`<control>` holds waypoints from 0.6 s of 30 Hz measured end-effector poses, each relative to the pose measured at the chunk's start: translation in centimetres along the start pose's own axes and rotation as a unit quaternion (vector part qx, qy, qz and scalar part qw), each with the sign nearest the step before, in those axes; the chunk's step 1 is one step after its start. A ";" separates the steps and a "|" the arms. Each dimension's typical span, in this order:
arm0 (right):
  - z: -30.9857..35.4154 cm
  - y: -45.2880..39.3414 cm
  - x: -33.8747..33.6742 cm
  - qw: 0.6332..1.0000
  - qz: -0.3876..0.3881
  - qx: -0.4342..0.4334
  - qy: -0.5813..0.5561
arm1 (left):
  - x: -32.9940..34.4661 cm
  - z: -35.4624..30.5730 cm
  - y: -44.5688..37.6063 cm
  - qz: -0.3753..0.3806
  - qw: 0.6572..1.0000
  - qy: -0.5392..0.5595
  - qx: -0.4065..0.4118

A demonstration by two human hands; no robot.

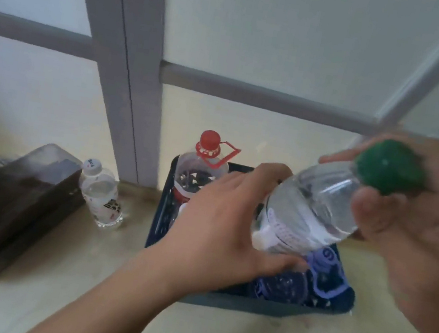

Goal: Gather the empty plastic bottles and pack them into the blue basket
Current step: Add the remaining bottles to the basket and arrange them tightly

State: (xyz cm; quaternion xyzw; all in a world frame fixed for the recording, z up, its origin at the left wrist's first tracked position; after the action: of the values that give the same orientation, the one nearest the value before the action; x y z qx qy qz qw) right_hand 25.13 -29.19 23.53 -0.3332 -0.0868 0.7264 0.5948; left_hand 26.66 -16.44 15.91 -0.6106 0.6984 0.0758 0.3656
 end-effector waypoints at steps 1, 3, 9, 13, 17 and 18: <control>-1.0 1.0 0.5 1.000 0.006 0.005 0.025 | 1.3 0.5 -0.1 0.026 0.999 -0.020 -0.006; -3.4 2.1 0.7 0.999 0.005 0.026 0.040 | 3.5 1.7 -0.2 0.061 0.995 -0.084 -0.006; -10.5 5.9 4.4 0.985 0.071 0.107 0.114 | 6.8 6.2 1.2 0.103 0.973 -0.206 0.007; -14.4 8.2 6.5 0.973 0.102 0.157 0.138 | 8.6 9.0 2.0 0.155 0.960 -0.231 -0.020; -17.2 9.3 7.9 0.958 0.151 0.209 0.128 | 9.6 9.7 2.0 0.172 0.951 -0.257 -0.019; -17.7 9.3 8.0 0.955 0.160 0.214 0.130 | 9.8 9.8 2.0 0.174 0.948 -0.266 -0.017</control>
State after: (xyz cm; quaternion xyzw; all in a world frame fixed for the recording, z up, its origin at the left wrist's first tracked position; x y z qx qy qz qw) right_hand 27.41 -29.21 2.12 -0.2994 0.2030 0.7638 0.5345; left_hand 29.10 -18.38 2.20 -0.4433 0.6700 0.3098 0.5086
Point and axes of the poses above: each hand's wrist, its own y-axis away from the middle knuckle, its own x-axis out of the palm, z = x × y, the point moved 9 cm from there along -y, towards the middle knuckle, and after that the axes turned 8 degrees about -x, right-handed, at the moved point
